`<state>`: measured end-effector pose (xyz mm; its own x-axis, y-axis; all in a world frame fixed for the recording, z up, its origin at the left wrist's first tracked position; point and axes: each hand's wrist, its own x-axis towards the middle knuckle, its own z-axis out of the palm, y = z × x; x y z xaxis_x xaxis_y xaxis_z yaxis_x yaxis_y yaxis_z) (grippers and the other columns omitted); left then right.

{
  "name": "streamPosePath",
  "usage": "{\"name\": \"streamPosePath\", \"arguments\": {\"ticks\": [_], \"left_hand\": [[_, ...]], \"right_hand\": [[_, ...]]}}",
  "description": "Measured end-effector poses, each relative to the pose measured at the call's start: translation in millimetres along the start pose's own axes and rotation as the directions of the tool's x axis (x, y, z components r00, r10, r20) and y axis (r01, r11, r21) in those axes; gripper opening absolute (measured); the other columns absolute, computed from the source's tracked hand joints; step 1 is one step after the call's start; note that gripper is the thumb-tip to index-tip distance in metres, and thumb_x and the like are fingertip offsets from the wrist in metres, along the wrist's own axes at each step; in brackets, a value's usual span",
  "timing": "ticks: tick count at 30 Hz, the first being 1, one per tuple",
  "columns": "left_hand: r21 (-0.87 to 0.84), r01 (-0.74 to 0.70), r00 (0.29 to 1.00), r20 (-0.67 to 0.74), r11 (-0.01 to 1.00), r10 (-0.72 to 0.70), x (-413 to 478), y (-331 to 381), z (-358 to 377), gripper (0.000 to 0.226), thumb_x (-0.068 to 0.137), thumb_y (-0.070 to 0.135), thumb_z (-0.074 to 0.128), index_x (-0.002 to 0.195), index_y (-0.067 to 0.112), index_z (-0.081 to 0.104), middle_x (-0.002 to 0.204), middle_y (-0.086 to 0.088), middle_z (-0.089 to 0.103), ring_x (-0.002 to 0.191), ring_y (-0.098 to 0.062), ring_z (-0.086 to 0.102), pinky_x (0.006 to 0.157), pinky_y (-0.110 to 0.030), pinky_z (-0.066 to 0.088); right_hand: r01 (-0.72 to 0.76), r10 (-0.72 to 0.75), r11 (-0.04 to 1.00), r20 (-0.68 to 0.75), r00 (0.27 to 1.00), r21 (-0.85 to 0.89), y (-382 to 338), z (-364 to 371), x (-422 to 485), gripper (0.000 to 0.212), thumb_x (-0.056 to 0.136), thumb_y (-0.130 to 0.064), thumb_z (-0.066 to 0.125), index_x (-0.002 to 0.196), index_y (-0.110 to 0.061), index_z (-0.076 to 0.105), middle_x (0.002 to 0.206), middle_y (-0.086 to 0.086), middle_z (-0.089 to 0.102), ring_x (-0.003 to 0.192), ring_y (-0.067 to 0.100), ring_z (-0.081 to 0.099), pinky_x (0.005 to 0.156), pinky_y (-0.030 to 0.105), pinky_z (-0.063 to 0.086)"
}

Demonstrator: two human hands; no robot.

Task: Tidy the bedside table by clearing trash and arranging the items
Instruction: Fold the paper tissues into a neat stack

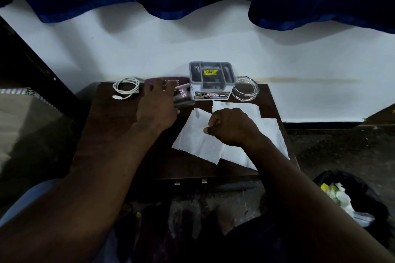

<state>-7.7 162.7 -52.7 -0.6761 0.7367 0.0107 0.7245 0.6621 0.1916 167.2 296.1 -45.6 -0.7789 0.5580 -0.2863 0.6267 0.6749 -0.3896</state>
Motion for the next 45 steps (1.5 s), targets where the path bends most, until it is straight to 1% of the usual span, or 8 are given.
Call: {"name": "streamPosePath", "arguments": {"ticks": [12,17,23,29,34,40,43,45], "left_hand": [[0.099,-0.007,0.997,-0.072,0.995,0.014,-11.6,3.7,-0.2,0.084,0.073,0.023,0.078,0.148,0.026,0.041,0.154,-0.012,0.034,0.136,-0.041,0.035,0.098,-0.053,0.047],[0.138,-0.073,0.979,-0.18,0.988,0.098,-19.0,16.6,-8.5,0.053,0.078,0.023,0.068,0.128,0.013,0.054,0.126,-0.018,0.055,0.114,-0.042,0.053,0.089,-0.049,0.049],[-0.053,0.029,0.973,0.231,0.998,-0.016,-38.3,30.1,12.2,0.043,0.09,0.035,0.068,0.125,0.012,0.062,0.13,-0.014,0.064,0.12,-0.034,0.062,0.096,-0.042,0.054],[-0.123,0.138,0.968,0.225,0.983,-0.108,-35.5,38.7,27.4,0.037,0.085,0.018,0.068,0.12,0.008,0.06,0.129,-0.017,0.063,0.121,-0.035,0.061,0.093,-0.039,0.053],[-0.174,0.191,0.945,0.299,0.966,-0.133,-30.6,34.3,26.9,0.031,0.073,0.026,0.081,0.098,0.016,0.066,0.115,-0.01,0.07,0.108,-0.029,0.067,0.076,-0.032,0.052],[-0.24,0.166,0.94,0.333,0.956,-0.079,-32.1,42.9,32.1,0.052,0.066,0.042,0.087,0.106,0.016,0.066,0.116,-0.008,0.069,0.107,-0.03,0.068,0.085,-0.039,0.058],[-0.28,0.152,0.953,0.294,0.948,-0.066,-35.3,49.3,33.0,0.037,0.067,0.041,0.084,0.081,0.024,0.055,0.111,-0.007,0.07,0.102,-0.03,0.068,0.074,-0.031,0.049],[-0.301,0.164,0.958,0.276,0.939,-0.079,-35.9,52.9,33.2,0.037,0.066,0.042,0.086,0.087,0.026,0.06,0.112,-0.006,0.07,0.104,-0.029,0.068,0.073,-0.029,0.044]], "right_hand": [[-0.004,0.004,0.999,-0.01,1.0,0.039,5.7,-5.3,-0.2,0.027,0.084,-0.052,0.078,0.094,-0.027,0.074,0.099,-0.006,0.074,0.101,0.017,0.067,0.09,0.04,0.056],[-0.002,0.003,0.999,-0.018,1.0,0.038,7.3,-6.0,-0.5,0.026,0.083,-0.052,0.078,0.093,-0.028,0.074,0.101,-0.005,0.074,0.101,0.017,0.066,0.09,0.04,0.056],[-0.018,0.018,1.0,0.02,1.0,-0.006,14.7,-9.0,-1.4,0.027,0.083,-0.051,0.079,0.092,-0.026,0.076,0.102,-0.003,0.075,0.103,0.019,0.065,0.092,0.04,0.055],[-0.024,0.025,0.999,0.01,1.0,-0.039,28.7,-18.8,-9.0,0.026,0.085,-0.053,0.076,0.09,-0.028,0.074,0.105,-0.005,0.074,0.108,0.018,0.064,0.093,0.038,0.053],[-0.13,0.136,0.987,-0.048,0.99,0.098,52.6,-35.2,-18.0,0.024,0.082,-0.047,0.081,0.082,-0.024,0.074,0.086,-0.006,0.07,0.091,0.02,0.071,0.09,0.039,0.058],[-0.214,0.234,0.957,-0.084,0.969,0.196,73.4,-47.4,-26.7,0.018,0.081,-0.042,0.084,0.079,-0.026,0.074,0.108,-0.001,0.073,0.094,0.02,0.072,0.091,0.04,0.059],[-0.186,0.195,0.978,-0.092,0.976,0.096,72.7,-40.0,-24.3,0.019,0.081,-0.041,0.083,0.081,-0.026,0.073,0.115,-0.002,0.07,0.104,0.019,0.069,0.096,0.034,0.054],[-0.148,0.147,0.989,-0.076,0.986,-0.006,66.9,-29.6,-22.9,0.02,0.081,-0.045,0.082,0.09,-0.031,0.072,0.115,-0.005,0.069,0.112,0.017,0.064,0.096,0.033,0.051]]}}
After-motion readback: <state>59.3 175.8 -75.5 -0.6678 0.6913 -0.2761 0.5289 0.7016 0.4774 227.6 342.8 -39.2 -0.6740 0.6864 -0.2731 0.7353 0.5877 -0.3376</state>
